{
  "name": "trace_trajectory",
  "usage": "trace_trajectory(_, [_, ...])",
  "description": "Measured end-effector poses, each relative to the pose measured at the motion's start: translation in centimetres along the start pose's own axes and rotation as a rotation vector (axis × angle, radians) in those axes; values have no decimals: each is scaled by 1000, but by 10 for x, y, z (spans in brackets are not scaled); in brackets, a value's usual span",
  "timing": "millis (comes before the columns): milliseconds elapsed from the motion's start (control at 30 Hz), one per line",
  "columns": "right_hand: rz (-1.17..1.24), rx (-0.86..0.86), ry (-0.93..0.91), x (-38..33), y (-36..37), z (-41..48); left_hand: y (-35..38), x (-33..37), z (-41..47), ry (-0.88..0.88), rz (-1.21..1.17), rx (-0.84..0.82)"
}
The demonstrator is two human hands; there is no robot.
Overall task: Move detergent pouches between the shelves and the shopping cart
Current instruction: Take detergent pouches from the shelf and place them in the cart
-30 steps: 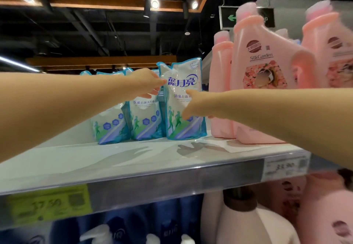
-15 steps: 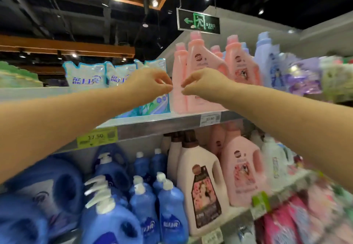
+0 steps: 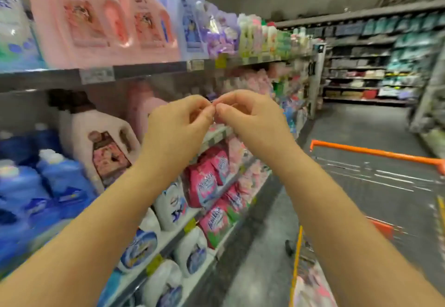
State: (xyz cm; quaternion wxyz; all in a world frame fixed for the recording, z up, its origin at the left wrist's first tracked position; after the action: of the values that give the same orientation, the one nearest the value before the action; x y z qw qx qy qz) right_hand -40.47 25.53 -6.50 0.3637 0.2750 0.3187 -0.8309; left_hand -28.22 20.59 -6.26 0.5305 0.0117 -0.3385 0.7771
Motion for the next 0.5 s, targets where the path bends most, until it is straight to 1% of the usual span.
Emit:
trace_trajectory(100, [104, 144, 168, 58, -46, -48, 89, 34, -30, -78, -152, -88])
trace_trajectory(167, [105, 231, 279, 102, -78, -78, 150, 57, -53, -160, -246, -152])
trace_trajectory(233, [71, 269, 385, 145, -112, -105, 209, 79, -72, -242, -332, -216])
trace_trajectory(300, [19, 267, 468, 182, -145, -126, 259, 97, -86, -297, -414, -258])
trace_trajectory(367, [-49, 277, 553, 215, -175, -146, 305, 108, -99, -381, -441, -303])
trace_trajectory(500, [-82, 405, 788, 291, -217, -204, 395, 112, -146, -593, -483, -441])
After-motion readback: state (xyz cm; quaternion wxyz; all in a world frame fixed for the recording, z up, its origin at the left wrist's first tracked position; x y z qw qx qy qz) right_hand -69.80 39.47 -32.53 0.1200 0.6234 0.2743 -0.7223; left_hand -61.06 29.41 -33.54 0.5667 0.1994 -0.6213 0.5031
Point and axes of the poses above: each hand's wrist, its own z-axis towards the middle knuckle, its own y-axis out of the palm, x = y × z, the point moved 2 cm from there along z, towards the middle knuckle, and after that the axes turned 1 degree about z, right-handed, at the moved point
